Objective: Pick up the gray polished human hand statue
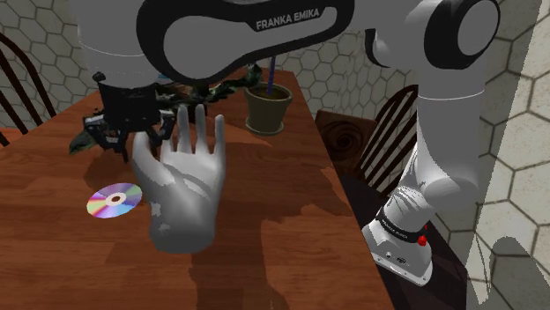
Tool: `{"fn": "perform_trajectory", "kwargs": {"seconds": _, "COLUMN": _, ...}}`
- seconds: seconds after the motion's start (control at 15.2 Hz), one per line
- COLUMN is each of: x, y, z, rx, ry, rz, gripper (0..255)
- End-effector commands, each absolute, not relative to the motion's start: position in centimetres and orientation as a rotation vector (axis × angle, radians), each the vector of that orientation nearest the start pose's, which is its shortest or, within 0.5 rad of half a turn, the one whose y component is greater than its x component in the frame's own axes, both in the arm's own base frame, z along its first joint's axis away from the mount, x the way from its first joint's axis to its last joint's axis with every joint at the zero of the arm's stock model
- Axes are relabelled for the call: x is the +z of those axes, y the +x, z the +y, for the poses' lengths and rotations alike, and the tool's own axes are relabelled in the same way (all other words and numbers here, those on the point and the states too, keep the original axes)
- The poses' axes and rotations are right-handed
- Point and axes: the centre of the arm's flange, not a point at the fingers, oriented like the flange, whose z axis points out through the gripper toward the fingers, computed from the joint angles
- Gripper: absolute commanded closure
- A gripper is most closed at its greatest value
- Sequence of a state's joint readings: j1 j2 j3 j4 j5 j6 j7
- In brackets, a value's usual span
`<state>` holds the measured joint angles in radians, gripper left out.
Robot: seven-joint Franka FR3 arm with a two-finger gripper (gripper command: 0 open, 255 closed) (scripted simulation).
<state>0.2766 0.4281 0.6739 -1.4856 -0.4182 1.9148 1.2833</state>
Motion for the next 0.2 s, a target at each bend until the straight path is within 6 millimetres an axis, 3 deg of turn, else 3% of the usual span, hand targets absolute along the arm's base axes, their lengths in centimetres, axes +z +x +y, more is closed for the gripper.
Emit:
{"fn": "perform_trajectory", "kwargs": {"seconds": 0.0, "x": 49.1, "y": 47.16, "z": 48.8, "rx": -0.267, "ry": -3.075, "rz": 0.415, "gripper": 255}}
{"fn": "perform_trajectory", "kwargs": {"seconds": 0.13, "x": 49.18, "y": 47.16, "z": 48.8, "rx": -0.267, "ry": -3.075, "rz": 0.415, "gripper": 255}}
